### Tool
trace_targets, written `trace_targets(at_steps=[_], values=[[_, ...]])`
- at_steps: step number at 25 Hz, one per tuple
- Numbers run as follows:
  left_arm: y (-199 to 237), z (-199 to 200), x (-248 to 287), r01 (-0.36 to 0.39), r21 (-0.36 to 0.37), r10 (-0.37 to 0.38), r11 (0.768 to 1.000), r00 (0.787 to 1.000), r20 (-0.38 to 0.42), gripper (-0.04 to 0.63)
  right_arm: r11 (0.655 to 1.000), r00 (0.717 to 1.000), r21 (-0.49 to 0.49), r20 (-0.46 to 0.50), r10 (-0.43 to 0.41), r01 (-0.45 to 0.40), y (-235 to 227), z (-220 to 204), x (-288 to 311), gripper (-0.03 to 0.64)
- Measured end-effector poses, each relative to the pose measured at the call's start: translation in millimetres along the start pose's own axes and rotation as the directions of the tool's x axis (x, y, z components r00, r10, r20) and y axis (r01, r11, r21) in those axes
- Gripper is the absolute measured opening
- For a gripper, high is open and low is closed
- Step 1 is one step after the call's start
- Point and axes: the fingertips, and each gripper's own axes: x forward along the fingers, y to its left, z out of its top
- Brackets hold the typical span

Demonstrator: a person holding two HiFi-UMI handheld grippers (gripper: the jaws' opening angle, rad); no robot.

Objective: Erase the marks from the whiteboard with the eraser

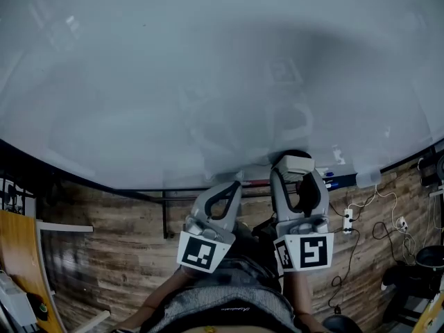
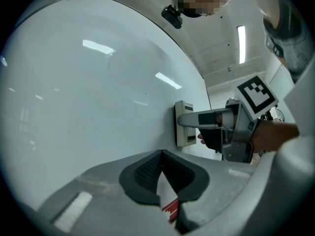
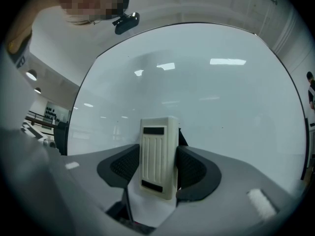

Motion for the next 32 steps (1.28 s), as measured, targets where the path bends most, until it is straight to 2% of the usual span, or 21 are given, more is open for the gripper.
trace_targets(at_steps=[8, 15, 24, 32], values=[[-11.6, 17.9, 16.9, -0.052, 0.022, 0.052, 0.998, 0.999, 0.0, 0.003, 0.996, 0.996, 0.016, -0.012, 0.084, -0.083, -1.5, 0.8, 0.2, 0.242], [-16.5, 10.7, 11.4, -0.113, 0.009, 0.113, 0.994, 0.993, -0.011, 0.003, 0.991, 0.991, 0.019, 0.008, 0.133, -0.133, 2.7, 3.2, 0.5, 0.241], [-8.0, 4.2, 2.1, -0.129, -0.001, 0.129, 0.992, 0.991, -0.021, 0.003, 0.994, 0.995, 0.027, 0.003, 0.105, -0.105, 0.6, 0.6, 1.1, 0.241], [14.5, 13.9, -10.3, -0.055, 0.045, 0.057, 0.997, 0.998, -0.026, 0.003, 0.999, 1.0, 0.035, 0.005, 0.025, -0.025, 12.1, 3.4, 2.4, 0.241]])
